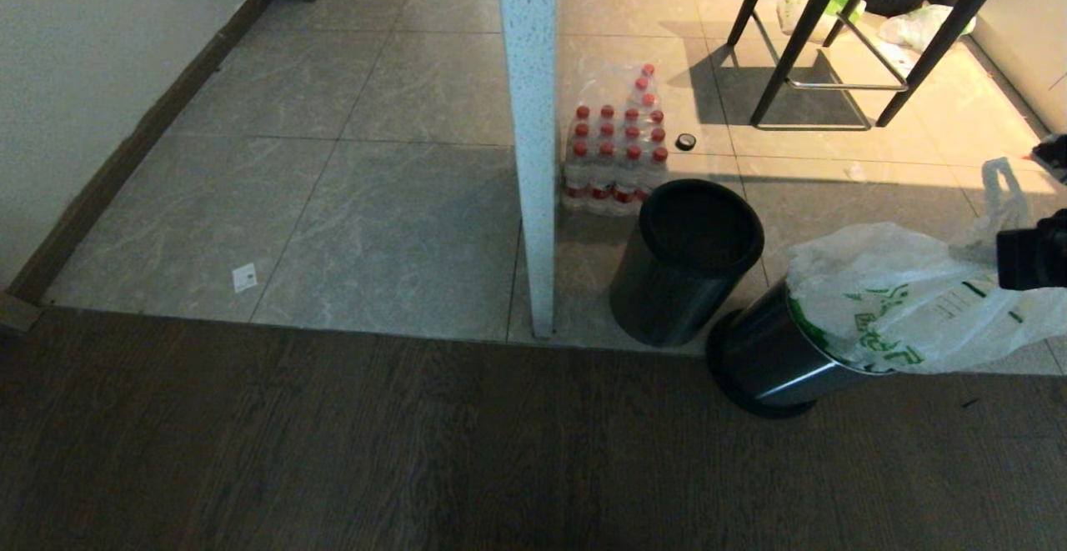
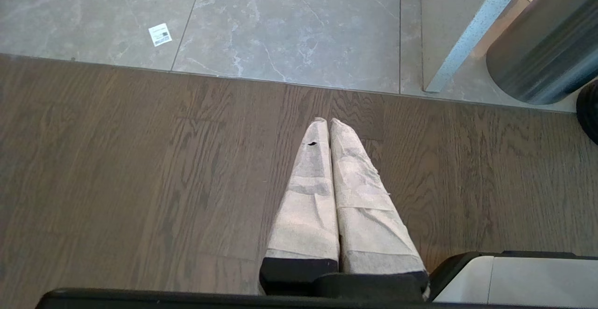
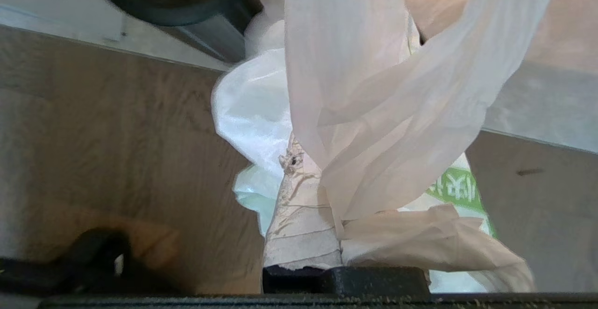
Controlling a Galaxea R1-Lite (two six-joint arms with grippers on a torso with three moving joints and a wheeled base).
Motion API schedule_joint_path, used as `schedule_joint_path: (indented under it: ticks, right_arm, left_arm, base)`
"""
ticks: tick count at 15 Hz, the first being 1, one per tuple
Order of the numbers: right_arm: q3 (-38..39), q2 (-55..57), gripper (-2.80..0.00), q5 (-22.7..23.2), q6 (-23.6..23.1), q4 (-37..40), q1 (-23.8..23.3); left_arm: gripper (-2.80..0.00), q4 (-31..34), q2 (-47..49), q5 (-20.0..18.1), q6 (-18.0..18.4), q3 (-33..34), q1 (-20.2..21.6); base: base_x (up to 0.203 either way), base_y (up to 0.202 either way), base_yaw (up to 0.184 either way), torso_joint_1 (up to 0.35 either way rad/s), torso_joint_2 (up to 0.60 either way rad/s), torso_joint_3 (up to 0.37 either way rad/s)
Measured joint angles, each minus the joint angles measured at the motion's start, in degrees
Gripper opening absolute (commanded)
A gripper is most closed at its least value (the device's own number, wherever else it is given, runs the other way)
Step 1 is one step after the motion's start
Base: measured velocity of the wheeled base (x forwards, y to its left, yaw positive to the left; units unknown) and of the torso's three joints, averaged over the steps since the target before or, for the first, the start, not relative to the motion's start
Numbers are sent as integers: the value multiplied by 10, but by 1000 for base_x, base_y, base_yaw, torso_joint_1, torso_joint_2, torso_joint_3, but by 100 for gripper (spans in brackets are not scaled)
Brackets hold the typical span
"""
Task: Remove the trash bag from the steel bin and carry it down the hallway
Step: Pick up the trash bag, then put the trash bag at the door
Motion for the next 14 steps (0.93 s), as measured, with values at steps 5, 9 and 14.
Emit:
schedule_joint_path:
  ticks: [5, 9, 14]
  right_arm:
    - [15, -163, -280, -6, 0, 127, -5]
    - [155, -298, -280, -35, 2, 113, 24]
    - [421, -508, -280, -88, 74, 45, 139]
  left_arm:
    - [-280, 0, 0, 0, 0, 0, 0]
    - [-280, 0, 0, 0, 0, 0, 0]
    - [-280, 0, 0, 0, 0, 0, 0]
  base:
    - [0, 0, 0, 0, 0, 0]
    - [0, 0, 0, 0, 0, 0]
    - [0, 0, 0, 0, 0, 0]
